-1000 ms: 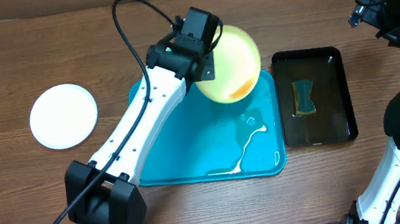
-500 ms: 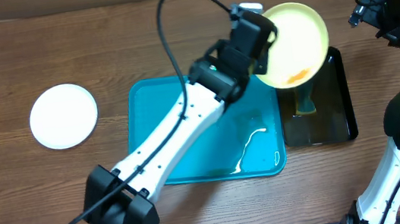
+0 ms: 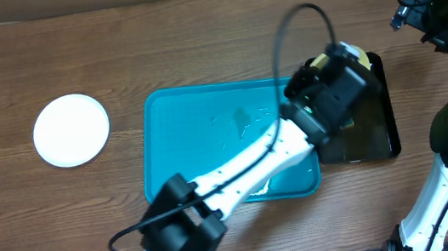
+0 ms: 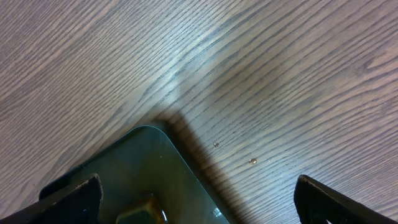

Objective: Clean dirty plates on tray and stack at the side
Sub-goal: 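Lift the yellow plate with the left gripper and carry it right, then swing the yellow plate left and lower it onto the white plate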

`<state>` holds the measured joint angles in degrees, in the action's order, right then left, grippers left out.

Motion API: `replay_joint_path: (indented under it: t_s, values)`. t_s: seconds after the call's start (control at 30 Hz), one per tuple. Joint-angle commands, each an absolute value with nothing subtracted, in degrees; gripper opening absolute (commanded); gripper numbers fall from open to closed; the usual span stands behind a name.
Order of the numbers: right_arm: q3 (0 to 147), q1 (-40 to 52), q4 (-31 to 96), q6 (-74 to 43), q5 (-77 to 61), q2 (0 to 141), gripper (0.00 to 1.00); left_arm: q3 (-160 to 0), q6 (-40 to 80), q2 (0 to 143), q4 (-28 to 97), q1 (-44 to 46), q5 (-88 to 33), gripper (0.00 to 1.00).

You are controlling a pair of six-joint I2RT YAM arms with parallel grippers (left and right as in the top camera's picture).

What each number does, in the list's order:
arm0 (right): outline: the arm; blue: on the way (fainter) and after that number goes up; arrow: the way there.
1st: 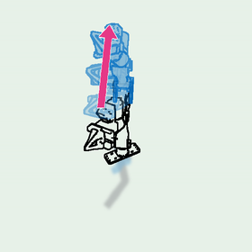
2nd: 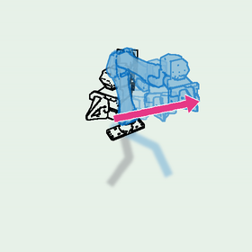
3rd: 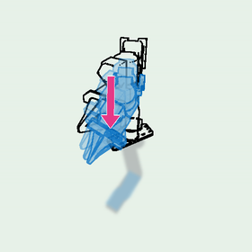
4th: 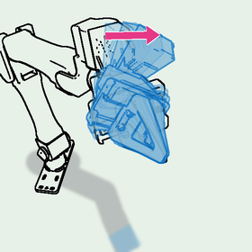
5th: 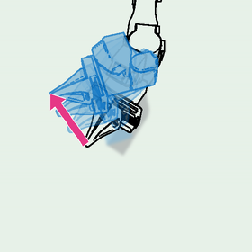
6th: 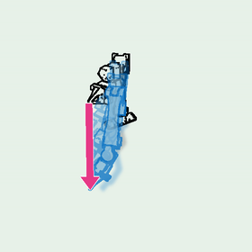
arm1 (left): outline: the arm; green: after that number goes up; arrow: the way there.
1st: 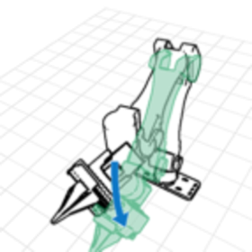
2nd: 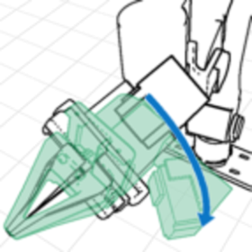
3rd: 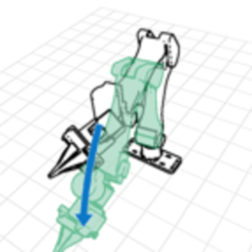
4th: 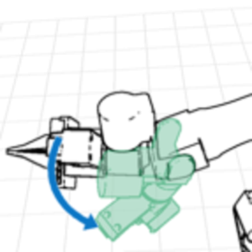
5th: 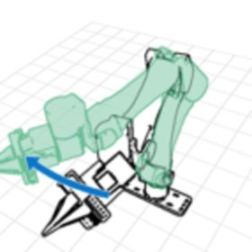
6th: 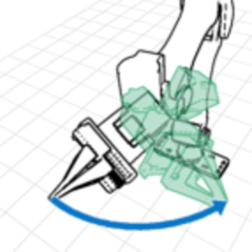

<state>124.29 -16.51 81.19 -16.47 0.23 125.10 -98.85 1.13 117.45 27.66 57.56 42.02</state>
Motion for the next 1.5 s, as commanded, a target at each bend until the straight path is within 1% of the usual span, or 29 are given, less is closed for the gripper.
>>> replay_joint_path:
  t_s: [0.0, 0.07, 0.3, 0.4, 0.57, 0.7, 1.0, 1.1, 1.23, 1.37, 1.47]
  values:
    - [125.16, -16.88, 81.03, -16.75, 0.36, 124.31, 1.0, -100.38, -8.34, 119.48, 25.36, 60.64, 56.23, 0.04]
    - [125.16, -16.91, 81.06, -16.75, 0.36, 124.31, 1.0, -100.38, -10.57, 119.63, 23.51, 62.52, 60.12, 0.04]
    - [125.16, -16.91, 81.03, -16.75, 0.36, 124.31, 1.0, -100.38, -17.12, 119.57, 18.31, 68.34, 63.68, 0.04]
    - [125.16, -16.88, 81.03, -16.75, 0.36, 124.31, 1.0, -100.38, -19.0, 119.57, 16.84, 69.47, 64.1, 0.04]
    - [125.16, -16.88, 81.03, -16.75, 0.36, 124.31, 1.0, -100.38, -20.86, 119.57, 12.08, 69.76, 70.32, 0.04]
    - [125.16, -16.91, 81.03, -16.75, 0.36, 124.31, 1.0, -100.38, -20.38, 119.57, 11.2, 69.65, 70.72, 0.04]
    - [125.16, -16.88, 81.06, -16.75, 0.36, 124.31, 1.0, -100.4, -12.69, 119.22, 12.4, 69.34, 69.36, 0.04]
    - [125.16, -16.88, 81.03, -16.75, 0.36, 124.31, 1.0, -100.4, -10.11, 118.61, 14.66, 68.73, 66.57, 0.04]
    - [125.16, -16.88, 81.06, -16.75, 0.36, 124.31, 1.0, -100.4, -4.01, 117.21, 21.52, 65.73, 59.11, 0.04]
    - [125.16, -16.91, 81.03, -16.75, 0.36, 124.31, 1.0, -100.4, 6.74, 114.5, 31.0, 59.92, 50.41, 0.04]
    - [125.16, -16.88, 81.03, -16.75, 0.36, 124.31, 1.0, -100.4, 14.37, 111.07, 37.87, 53.89, 39.55, 0.04]
